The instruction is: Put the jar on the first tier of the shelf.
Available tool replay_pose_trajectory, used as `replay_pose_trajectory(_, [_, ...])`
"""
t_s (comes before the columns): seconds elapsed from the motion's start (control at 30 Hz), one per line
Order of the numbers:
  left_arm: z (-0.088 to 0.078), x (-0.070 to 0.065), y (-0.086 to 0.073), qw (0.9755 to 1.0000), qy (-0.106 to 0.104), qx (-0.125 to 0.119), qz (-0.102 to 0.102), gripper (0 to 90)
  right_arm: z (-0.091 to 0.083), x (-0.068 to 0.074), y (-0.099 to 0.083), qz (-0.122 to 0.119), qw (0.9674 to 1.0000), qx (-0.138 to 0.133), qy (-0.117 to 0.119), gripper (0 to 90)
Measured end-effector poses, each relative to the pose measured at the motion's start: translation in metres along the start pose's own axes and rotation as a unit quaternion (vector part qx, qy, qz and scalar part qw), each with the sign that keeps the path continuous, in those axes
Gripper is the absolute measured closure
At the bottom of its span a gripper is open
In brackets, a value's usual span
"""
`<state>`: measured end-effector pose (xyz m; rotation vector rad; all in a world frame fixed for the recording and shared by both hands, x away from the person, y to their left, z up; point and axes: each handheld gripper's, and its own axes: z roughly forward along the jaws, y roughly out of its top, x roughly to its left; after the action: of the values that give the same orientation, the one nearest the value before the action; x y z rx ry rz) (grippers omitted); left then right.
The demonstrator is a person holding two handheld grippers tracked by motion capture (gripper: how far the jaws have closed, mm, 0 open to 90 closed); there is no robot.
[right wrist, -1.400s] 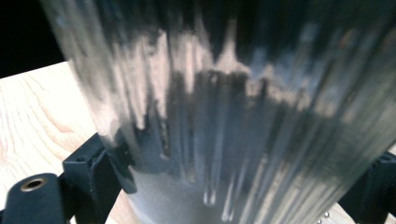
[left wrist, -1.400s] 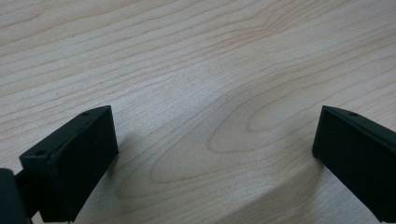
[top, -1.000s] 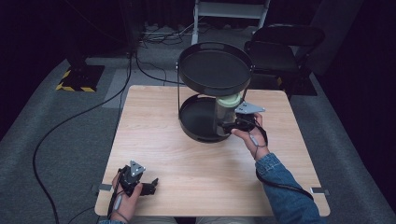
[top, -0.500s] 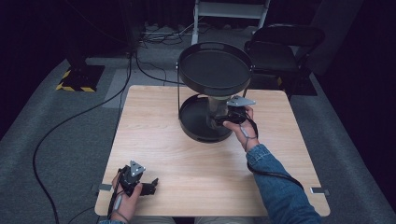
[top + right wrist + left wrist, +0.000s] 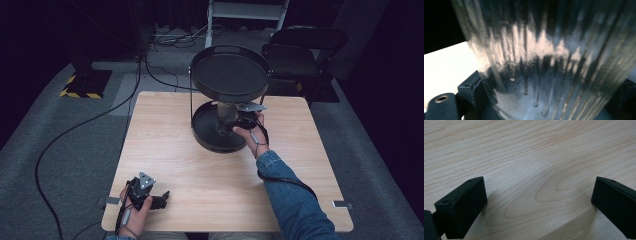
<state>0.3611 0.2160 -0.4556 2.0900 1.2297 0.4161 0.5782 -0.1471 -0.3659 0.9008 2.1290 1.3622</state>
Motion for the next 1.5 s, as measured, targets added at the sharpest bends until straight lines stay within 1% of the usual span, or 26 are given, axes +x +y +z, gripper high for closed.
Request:
replay_pose_trajectory(0.23, [0.0, 0.0, 0.0, 1.0, 0.0, 0.0, 0.0, 0.0, 0.01, -0.002, -0.005, 0.007, 0.9999, 0.002, -0.011, 11.0])
replay_pose_trajectory(0.4, [0.0, 0.0, 0.0, 1.0, 0.0, 0.0, 0.0, 0.0, 0.014, -0.002, -0.01, 0.005, 0.9998, 0.013, -0.013, 11.0])
replay_pose_trajectory(0.8, [0.0, 0.0, 0.0, 1.0, -0.001, 0.0, -0.001, 0.0, 0.019, -0.002, -0.018, 0.008, 0.9996, 0.024, -0.01, 11.0])
replay_pose_trajectory(1.07, [0.0, 0.0, 0.0, 1.0, -0.001, 0.0, -0.001, 0.0, 0.02, -0.002, -0.022, 0.007, 0.9995, 0.03, -0.011, 11.0])
replay_pose_trajectory(1.27, [0.0, 0.0, 0.0, 1.0, -0.001, 0.0, -0.001, 0.0, 0.019, -0.003, -0.023, 0.009, 0.9995, 0.028, -0.011, 11.0])
replay_pose_trajectory(1.37, [0.0, 0.0, 0.0, 1.0, -0.001, 0.0, -0.001, 0.0, 0.018, -0.003, -0.024, 0.003, 0.9996, 0.028, -0.01, 10.9])
replay_pose_trajectory(1.43, [0.0, 0.0, 0.0, 1.0, -0.001, 0.0, -0.001, 0.0, 0.017, -0.003, -0.025, 0.004, 0.9996, 0.028, -0.01, 10.9])
replay_pose_trajectory(1.5, [0.0, 0.0, 0.0, 1.0, -0.001, 0.0, -0.001, 0.0, 0.016, -0.003, -0.026, 0.001, 0.9996, 0.026, -0.013, 10.8])
